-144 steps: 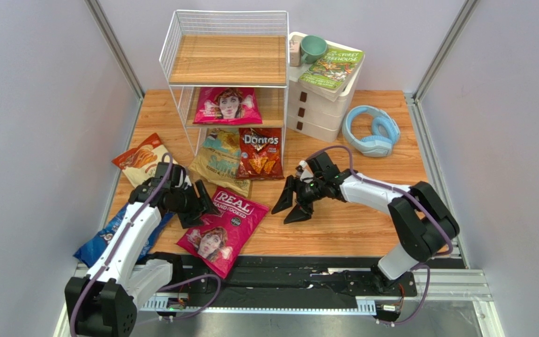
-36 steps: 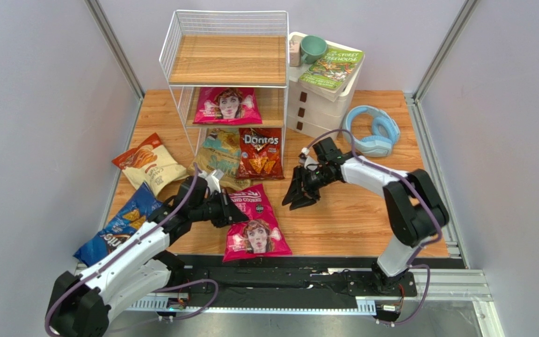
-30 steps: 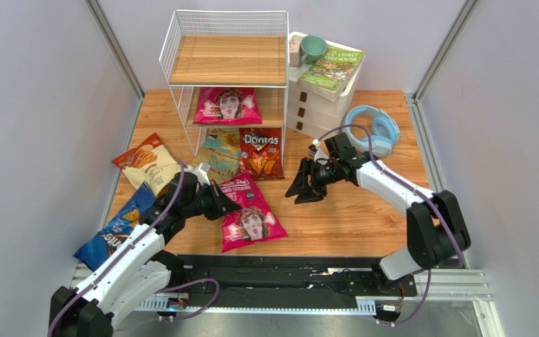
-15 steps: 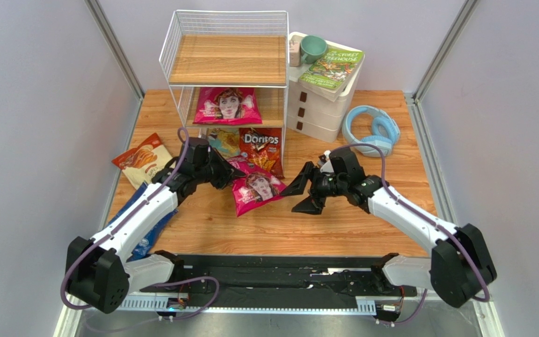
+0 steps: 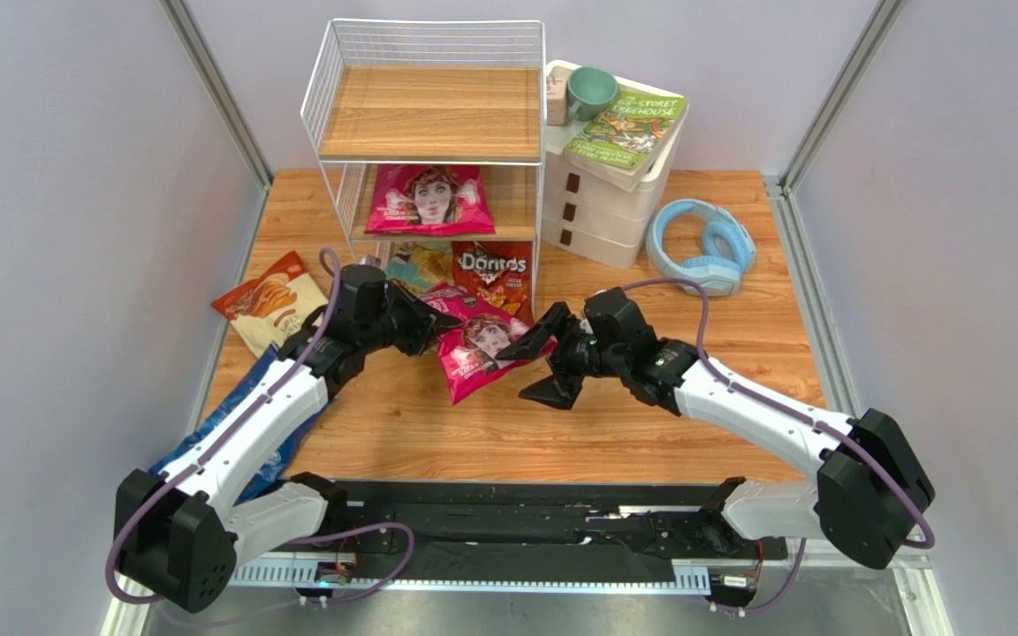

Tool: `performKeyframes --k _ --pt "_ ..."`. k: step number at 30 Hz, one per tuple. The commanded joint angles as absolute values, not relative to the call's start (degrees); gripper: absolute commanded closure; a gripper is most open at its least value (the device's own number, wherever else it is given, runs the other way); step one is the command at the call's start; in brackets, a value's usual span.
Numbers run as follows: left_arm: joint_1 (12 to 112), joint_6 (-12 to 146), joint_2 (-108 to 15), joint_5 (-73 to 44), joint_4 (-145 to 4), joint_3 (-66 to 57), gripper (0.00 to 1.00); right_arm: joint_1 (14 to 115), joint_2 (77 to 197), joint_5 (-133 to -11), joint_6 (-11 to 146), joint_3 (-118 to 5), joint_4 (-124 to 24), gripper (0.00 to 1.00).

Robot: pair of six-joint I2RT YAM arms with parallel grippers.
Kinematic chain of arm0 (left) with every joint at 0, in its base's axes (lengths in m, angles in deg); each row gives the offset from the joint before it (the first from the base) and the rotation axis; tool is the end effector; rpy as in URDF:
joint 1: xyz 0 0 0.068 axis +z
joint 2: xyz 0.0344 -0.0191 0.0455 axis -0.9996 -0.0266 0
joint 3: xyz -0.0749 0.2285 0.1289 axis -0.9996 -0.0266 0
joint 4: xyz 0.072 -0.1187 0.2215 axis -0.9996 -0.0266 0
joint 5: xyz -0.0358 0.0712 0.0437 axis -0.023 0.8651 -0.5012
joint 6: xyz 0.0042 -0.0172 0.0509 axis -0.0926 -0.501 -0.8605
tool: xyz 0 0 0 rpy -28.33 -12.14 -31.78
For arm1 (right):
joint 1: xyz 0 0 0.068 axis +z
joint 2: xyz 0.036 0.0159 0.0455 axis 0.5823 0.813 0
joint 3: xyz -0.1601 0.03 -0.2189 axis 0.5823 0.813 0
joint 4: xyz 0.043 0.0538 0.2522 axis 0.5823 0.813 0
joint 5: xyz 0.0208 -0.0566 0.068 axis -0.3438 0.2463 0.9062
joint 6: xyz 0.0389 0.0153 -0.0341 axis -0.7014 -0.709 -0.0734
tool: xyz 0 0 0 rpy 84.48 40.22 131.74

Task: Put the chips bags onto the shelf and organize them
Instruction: Adjust the potato chip at the center of the board.

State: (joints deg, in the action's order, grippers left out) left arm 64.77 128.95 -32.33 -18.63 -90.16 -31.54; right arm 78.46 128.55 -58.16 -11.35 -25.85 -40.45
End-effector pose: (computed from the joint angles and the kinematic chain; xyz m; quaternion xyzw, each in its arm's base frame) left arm 0.2133 -0.1021 0.2743 -0.3242 0.8170 -0.4146 0.2357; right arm 0.1899 0.1942 0.2417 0.2428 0.8496 0.4668 0.0366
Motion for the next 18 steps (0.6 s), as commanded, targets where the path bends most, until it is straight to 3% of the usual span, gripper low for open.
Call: performKeyframes --k 1,18 --pt "63.43 130.22 -29.57 -20.05 -86.82 -30.59 1.0 80.44 125.43 -69.0 -14.88 -28.05 -42.84 0.13" --pt "62.55 128.29 -28.42 -21.63 -87.7 -30.15 1.0 83.69 130.34 -74.9 -22.87 -32.61 -43.37 0.11"
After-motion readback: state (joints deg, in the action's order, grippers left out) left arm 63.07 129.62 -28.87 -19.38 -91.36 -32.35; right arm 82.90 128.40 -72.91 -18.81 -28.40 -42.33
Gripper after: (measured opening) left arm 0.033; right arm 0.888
